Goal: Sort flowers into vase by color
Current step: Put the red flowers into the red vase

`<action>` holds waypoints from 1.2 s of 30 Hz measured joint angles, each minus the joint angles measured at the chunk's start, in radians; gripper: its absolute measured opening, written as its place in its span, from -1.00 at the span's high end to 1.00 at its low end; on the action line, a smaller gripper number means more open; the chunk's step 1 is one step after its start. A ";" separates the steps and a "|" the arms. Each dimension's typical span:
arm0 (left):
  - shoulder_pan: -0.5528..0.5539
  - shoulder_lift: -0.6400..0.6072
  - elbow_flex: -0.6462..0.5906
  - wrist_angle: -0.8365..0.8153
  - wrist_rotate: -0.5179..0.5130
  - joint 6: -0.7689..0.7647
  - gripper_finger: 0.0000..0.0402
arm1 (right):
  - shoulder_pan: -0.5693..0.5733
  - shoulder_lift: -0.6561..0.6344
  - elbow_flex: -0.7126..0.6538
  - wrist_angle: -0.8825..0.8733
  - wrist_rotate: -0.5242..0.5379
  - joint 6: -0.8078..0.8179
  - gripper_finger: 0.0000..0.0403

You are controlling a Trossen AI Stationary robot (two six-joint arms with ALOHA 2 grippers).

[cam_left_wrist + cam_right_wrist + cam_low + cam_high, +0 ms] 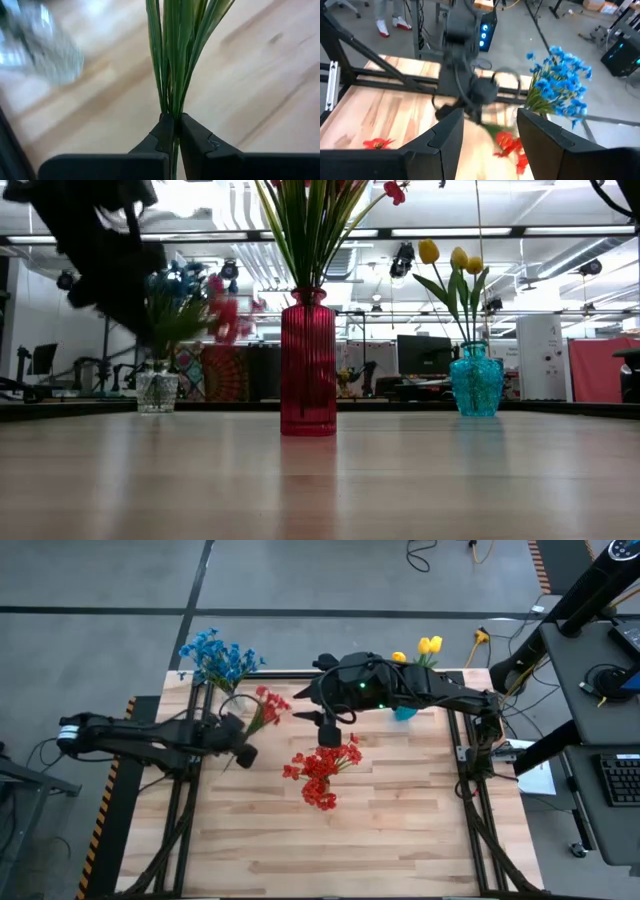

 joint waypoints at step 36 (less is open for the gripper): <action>-0.784 0.017 0.265 0.924 -0.619 0.921 1.00 | 0.459 -0.090 -0.088 0.067 0.399 -0.035 0.12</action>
